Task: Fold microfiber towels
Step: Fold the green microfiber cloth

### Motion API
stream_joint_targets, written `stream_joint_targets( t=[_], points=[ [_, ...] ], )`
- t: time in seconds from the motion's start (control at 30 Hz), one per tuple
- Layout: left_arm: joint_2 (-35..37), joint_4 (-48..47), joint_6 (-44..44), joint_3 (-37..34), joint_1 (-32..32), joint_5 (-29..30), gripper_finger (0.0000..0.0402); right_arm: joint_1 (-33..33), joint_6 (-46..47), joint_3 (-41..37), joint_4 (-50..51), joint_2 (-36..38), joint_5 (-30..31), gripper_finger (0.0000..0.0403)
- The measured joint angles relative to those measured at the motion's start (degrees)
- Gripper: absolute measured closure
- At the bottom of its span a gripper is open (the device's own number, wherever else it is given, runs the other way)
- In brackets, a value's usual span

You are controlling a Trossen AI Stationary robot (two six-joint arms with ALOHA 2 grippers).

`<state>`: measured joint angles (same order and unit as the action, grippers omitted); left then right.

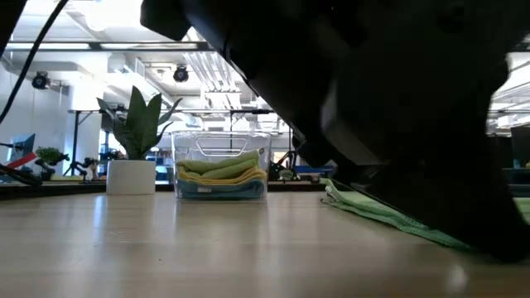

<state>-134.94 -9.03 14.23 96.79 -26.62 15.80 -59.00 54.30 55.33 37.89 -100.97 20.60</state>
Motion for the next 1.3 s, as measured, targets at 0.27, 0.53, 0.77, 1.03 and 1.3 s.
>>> stream_joint_targets(
  t=[0.27, 0.53, 0.77, 1.03, 1.3],
  points=[
    [0.2, -1.3, 1.7, 0.3, 0.8, 2.4, 0.0374, 1.5, -2.9, -1.8, -2.3, 0.8, -3.1, 0.0259],
    [1.6, -2.5, 3.5, 1.8, 0.9, 1.4, 0.0399, 1.6, -4.4, 0.1, -0.6, 1.2, -7.3, 0.0386],
    [6.3, -0.5, 6.5, 1.9, -1.9, -1.6, 0.0401, -1.0, -4.5, 9.6, 7.8, 2.2, -11.9, 0.0393],
    [7.9, -0.3, 7.4, 1.9, -2.9, -0.2, 0.0401, -0.3, -6.5, 15.3, 21.5, 2.3, -2.9, 0.0393],
    [10.7, -6.2, 4.5, 1.9, 3.3, 3.7, 0.0401, 5.9, -6.0, 14.3, 33.2, 2.5, 1.1, 0.0394]
  ],
)
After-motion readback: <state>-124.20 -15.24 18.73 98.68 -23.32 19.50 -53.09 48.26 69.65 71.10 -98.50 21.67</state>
